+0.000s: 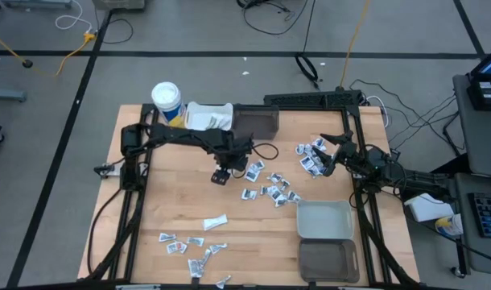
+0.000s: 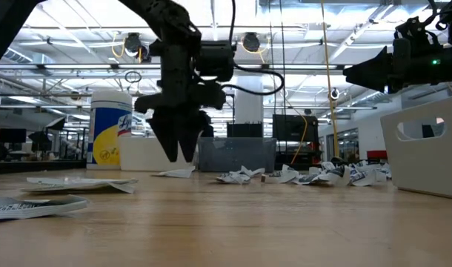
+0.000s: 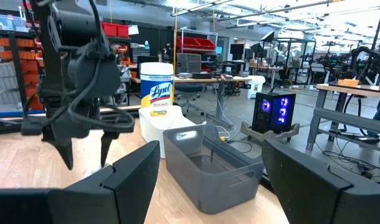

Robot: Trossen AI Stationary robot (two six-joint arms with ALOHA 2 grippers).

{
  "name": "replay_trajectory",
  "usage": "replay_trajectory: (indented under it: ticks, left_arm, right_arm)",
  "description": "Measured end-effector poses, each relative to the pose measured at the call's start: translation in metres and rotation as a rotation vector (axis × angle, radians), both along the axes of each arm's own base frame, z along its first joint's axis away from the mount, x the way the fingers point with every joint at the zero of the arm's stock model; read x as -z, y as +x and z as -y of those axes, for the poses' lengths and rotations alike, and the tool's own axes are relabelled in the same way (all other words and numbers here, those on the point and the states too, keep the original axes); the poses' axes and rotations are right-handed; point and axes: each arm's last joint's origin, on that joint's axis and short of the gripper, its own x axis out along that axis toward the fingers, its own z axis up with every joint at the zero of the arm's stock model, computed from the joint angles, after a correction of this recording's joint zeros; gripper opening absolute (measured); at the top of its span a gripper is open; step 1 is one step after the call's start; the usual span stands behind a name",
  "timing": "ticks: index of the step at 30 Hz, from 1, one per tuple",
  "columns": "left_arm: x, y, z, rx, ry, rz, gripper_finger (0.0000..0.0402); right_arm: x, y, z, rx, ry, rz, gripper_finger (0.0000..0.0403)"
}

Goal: Pick & Place First Aid Supplies
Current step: Put the green bandage into the white bin

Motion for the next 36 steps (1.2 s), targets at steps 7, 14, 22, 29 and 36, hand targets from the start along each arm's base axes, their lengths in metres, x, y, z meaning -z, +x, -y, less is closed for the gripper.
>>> replay_trajectory:
  ticks: [7, 14, 22, 29, 36]
  left_arm:
    - [0.020, -0.008, 0.002, 0.002, -0.014, 0.005, 0.0272]
    - [0.021, -0.007, 0.004, 0.017, -0.014, 0.009, 0.0224]
    - [0.021, -0.007, 0.008, 0.046, 0.009, 0.006, 0.0123]
    - [0.021, -0.007, 0.008, 0.040, 0.010, 0.004, 0.0043]
    - [0.021, -0.008, 0.007, 0.037, 0.000, -0.011, 0.0010]
  right_arm:
    - [0.000, 0.000, 0.000, 0.000, 0.000, 0.000, 0.0279]
    - [0.000, 0.000, 0.000, 0.000, 0.000, 0.000, 0.0279]
    - [0.000, 0.000, 0.000, 0.000, 0.000, 0.000, 0.0279]
    - [0.000, 0.000, 0.000, 0.000, 0.000, 0.000, 0.0279]
    - [0.000, 0.000, 0.000, 0.000, 0.000, 0.000, 0.0279]
